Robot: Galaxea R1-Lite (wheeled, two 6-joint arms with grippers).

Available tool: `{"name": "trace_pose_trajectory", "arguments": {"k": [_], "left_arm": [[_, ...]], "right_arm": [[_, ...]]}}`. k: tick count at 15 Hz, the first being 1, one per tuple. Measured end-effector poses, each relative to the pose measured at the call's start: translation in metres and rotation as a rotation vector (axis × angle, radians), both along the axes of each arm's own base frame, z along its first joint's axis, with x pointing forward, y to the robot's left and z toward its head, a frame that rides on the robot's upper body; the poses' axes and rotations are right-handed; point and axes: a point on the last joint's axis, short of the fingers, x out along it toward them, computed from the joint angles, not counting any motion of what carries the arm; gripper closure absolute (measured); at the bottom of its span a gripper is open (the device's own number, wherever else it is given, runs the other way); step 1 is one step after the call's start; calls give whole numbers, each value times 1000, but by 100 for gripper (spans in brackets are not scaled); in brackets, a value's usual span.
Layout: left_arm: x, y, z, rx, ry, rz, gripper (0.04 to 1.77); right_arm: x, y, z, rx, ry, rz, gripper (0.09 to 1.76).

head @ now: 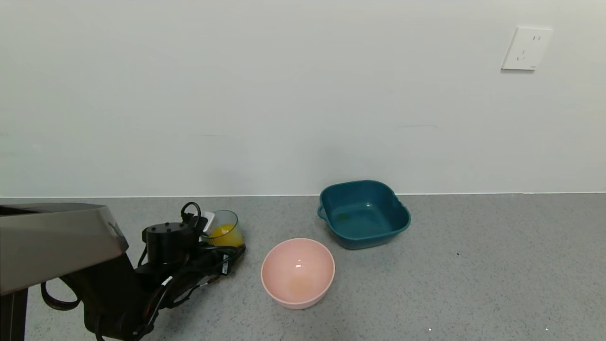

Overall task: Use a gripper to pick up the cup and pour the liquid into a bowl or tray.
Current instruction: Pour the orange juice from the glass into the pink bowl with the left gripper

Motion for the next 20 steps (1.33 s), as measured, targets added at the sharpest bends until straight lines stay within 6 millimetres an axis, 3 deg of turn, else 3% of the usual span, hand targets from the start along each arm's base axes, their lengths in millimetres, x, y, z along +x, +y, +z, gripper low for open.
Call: {"name": "trace_pose_trajectory", "arguments": {"k": [9,14,20], "left_arm": [[-9,-2,42,173,6,-102,54],[-23,-16,66,299,-19,-198,54],[-32,-27,73,497,-54,-249,54]], "right_arm": [[0,0,0,0,0,0,14],[0,0,0,0,-1,0,14],[0,0,0,0,-1,0,14]]}}
